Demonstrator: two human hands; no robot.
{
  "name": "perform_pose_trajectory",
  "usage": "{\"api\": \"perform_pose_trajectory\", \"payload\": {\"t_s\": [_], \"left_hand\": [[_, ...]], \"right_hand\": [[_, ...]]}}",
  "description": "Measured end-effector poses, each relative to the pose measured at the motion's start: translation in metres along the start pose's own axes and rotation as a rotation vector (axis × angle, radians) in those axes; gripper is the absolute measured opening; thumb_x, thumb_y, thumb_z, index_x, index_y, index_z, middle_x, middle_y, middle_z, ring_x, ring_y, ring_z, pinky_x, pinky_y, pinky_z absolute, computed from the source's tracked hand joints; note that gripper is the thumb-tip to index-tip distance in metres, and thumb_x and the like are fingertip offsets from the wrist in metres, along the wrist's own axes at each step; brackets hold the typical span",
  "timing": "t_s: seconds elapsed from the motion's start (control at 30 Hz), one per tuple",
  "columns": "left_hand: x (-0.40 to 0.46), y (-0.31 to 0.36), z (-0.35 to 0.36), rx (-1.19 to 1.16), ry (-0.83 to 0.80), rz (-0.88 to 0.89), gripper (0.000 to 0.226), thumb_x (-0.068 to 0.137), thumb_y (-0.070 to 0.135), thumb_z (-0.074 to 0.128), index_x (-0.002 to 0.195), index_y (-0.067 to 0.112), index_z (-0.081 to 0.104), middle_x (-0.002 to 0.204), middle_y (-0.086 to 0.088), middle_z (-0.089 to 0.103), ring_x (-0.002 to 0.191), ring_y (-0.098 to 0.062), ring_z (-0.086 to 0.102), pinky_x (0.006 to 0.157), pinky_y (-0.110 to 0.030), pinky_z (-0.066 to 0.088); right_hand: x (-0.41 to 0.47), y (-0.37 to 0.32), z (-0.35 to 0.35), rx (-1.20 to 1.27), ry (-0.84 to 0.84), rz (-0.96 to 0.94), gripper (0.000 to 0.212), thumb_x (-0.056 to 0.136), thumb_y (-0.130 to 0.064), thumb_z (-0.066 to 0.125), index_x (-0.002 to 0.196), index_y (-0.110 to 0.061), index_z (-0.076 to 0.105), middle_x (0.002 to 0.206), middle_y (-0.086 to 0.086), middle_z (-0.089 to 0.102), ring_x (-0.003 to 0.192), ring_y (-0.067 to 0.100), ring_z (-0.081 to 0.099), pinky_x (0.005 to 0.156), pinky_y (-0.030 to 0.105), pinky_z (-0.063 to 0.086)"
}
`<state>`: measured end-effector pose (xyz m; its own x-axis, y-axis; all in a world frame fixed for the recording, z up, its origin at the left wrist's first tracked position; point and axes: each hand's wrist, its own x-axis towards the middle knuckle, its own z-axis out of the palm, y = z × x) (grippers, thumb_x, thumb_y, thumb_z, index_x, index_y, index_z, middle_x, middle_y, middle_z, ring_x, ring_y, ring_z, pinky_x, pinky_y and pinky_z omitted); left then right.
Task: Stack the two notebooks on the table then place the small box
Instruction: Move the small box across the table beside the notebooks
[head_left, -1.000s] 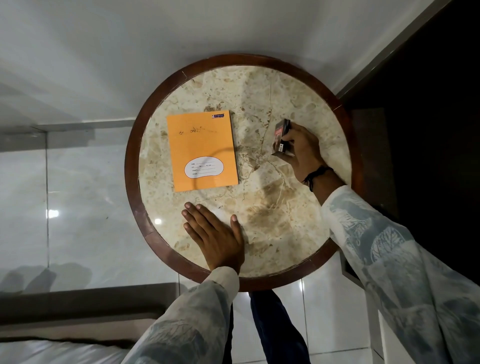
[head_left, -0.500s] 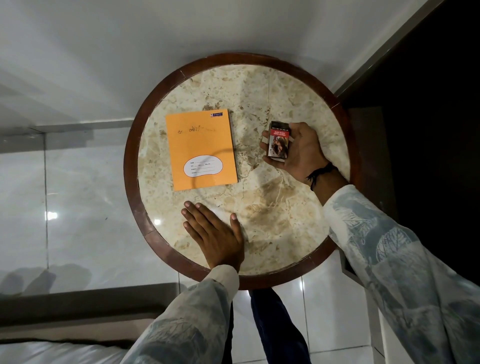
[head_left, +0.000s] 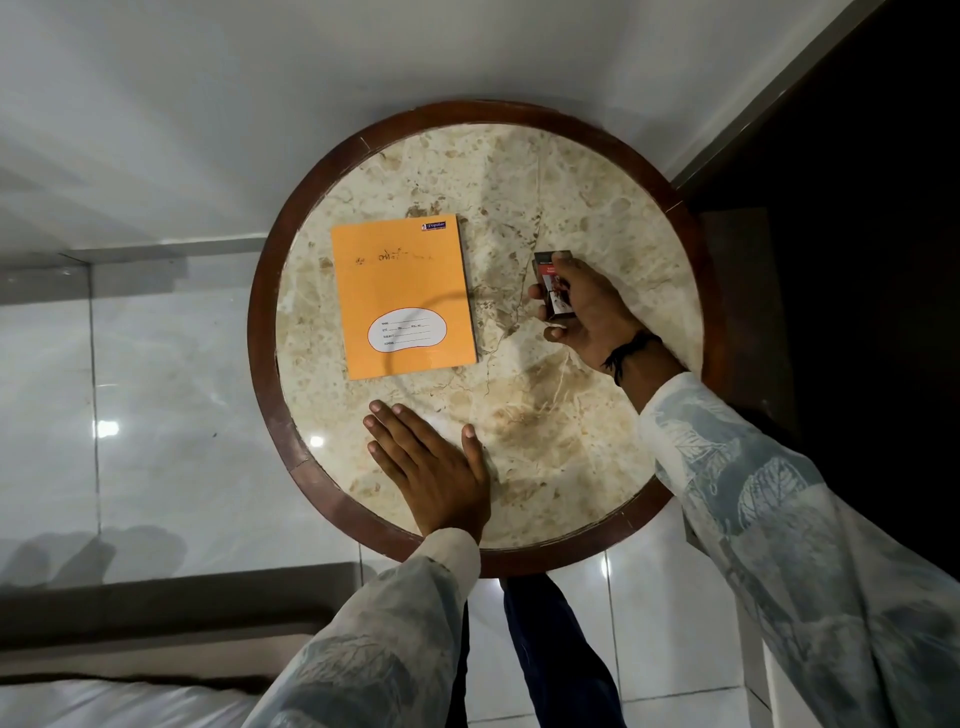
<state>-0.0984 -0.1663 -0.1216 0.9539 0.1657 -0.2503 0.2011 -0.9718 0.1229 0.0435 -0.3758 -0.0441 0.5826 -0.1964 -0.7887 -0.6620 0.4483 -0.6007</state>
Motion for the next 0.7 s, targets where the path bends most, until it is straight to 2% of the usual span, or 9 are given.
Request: {"api": "perform_pose_trajectory", "payload": {"t_s": [0.13,0.27,0.33,0.4,0.47,0.53,0.63,0.7], "left_hand": [[0.0,0.0,-0.001,0.002,0.005,0.002,0.087,0.106,0.054,0.031,0.163,-0.009,0.009,0.173,-0.03,0.003,0.163,-0.045,0.002,0.134,-0.057,0.011],[0.0,0.001,-0.002,0.009,0.002,0.002,0.087,0.106,0.054,0.029,0.163,-0.009,0.009,0.173,-0.03,0.004,0.163,-0.046,0.002,0.134,-0.057,0.01],[0.0,0.001,-0.002,0.005,0.004,0.003,0.087,0.106,0.054,0.029,0.163,-0.009,0.009,0.173,-0.031,0.004,0.163,-0.046,0.003,0.134,-0.057,0.009],[0.0,0.001,-0.002,-0.004,0.008,0.005,0.087,0.106,0.054,0.029,0.162,-0.009,0.01,0.173,-0.031,0.004,0.163,-0.046,0.002,0.134,-0.057,0.01],[0.0,0.001,-0.002,0.003,0.004,0.003,0.087,0.106,0.055,0.027,0.163,-0.009,0.009,0.173,-0.03,0.004,0.163,-0.045,0.002,0.134,-0.056,0.01],[0.0,0.001,-0.002,0.006,-0.001,-0.001,0.087,0.106,0.055,0.026,0.163,-0.008,0.009,0.173,-0.03,0.003,0.164,-0.045,0.001,0.134,-0.057,0.01],[0.0,0.002,-0.002,0.003,0.003,-0.002,0.086,0.106,0.054,0.027,0.163,-0.009,0.009,0.173,-0.03,0.004,0.163,-0.046,0.002,0.134,-0.057,0.011],[0.0,0.002,-0.002,0.001,0.002,-0.002,0.086,0.106,0.054,0.027,0.163,-0.008,0.009,0.173,-0.03,0.003,0.163,-0.046,0.002,0.134,-0.057,0.011]], "right_hand": [[0.001,0.0,0.002,-0.077,0.048,-0.007,0.024,0.103,-0.039,0.047,0.104,-0.023,0.065,0.077,0.001,0.07,0.057,0.015,0.058,0.044,0.019,0.036],[0.007,-0.001,0.004,-0.116,0.091,-0.031,0.022,0.102,-0.029,0.052,0.122,-0.023,0.06,0.103,0.006,0.073,0.087,0.026,0.067,0.065,0.031,0.046],[0.008,-0.002,0.005,-0.021,0.145,-0.024,0.031,0.097,-0.017,0.061,0.128,-0.013,0.059,0.104,0.009,0.069,0.083,0.028,0.066,0.063,0.032,0.052],[0.009,-0.003,0.005,0.078,0.189,-0.046,0.029,0.09,-0.007,0.07,0.115,-0.009,0.058,0.108,0.016,0.066,0.079,0.029,0.069,0.057,0.033,0.057],[0.014,-0.003,0.004,0.133,0.277,-0.093,0.03,0.085,-0.001,0.074,0.102,-0.014,0.054,0.121,0.022,0.063,0.098,0.037,0.07,0.061,0.039,0.06],[0.017,-0.002,0.003,0.134,0.403,-0.143,0.029,0.081,0.0,0.077,0.103,-0.007,0.06,0.122,0.023,0.066,0.108,0.04,0.069,0.069,0.044,0.062],[0.017,0.001,-0.003,-0.227,0.582,-0.269,0.035,0.074,-0.014,0.084,0.102,0.003,0.072,0.101,0.016,0.075,0.094,0.028,0.072,0.084,0.047,0.062],[0.01,0.003,-0.004,-0.456,0.625,-0.364,0.045,0.071,-0.028,0.086,0.104,-0.001,0.072,0.106,0.013,0.074,0.098,0.026,0.07,0.087,0.046,0.06]]}}
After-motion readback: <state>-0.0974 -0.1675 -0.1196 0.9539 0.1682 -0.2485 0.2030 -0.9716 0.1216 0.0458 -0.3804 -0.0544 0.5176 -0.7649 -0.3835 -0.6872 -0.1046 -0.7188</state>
